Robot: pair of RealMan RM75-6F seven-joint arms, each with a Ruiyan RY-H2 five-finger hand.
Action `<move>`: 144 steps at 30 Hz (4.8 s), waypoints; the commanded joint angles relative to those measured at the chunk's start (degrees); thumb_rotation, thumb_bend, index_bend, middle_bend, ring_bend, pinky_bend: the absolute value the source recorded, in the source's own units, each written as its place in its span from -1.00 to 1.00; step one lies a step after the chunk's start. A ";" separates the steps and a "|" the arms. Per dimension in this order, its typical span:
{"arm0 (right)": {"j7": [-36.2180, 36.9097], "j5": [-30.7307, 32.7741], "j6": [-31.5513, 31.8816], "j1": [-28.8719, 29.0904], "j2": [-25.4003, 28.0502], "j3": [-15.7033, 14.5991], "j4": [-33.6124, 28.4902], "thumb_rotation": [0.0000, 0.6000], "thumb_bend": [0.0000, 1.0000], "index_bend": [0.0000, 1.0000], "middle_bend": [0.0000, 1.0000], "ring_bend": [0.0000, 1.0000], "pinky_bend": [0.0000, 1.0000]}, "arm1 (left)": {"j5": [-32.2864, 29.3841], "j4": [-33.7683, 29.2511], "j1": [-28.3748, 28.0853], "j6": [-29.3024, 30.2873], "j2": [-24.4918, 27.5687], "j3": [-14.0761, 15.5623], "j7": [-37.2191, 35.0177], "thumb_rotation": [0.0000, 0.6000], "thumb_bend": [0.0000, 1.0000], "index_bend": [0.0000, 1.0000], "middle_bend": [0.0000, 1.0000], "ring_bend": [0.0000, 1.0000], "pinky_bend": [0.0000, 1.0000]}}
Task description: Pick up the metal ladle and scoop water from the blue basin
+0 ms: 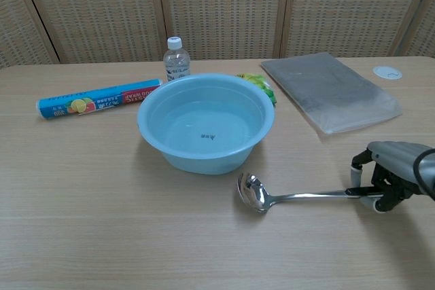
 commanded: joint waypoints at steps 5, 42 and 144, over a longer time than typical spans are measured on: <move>9.50 -8.84 -1.55 -1.11 7.92 -1.08 -1.36 1.00 0.53 0.65 0.87 0.82 1.00 | 0.27 -0.10 0.05 0.06 0.09 0.09 -0.15 1.00 -1.00 -1.00 -1.00 -1.00 -1.00; 9.56 -0.08 -9.20 13.11 28.59 11.71 -10.76 1.00 0.57 0.67 0.87 0.82 1.00 | -1.84 -0.04 -0.26 -0.28 0.35 -1.01 -0.88 1.00 -1.00 -1.00 -1.00 -1.00 -1.00; -31.49 37.06 -0.95 32.26 9.66 16.66 -7.31 1.00 0.64 0.70 0.90 0.83 1.00 | -8.54 2.63 -3.76 -7.04 0.35 -1.76 -2.86 1.00 -1.00 -1.00 -1.00 -1.00 -1.00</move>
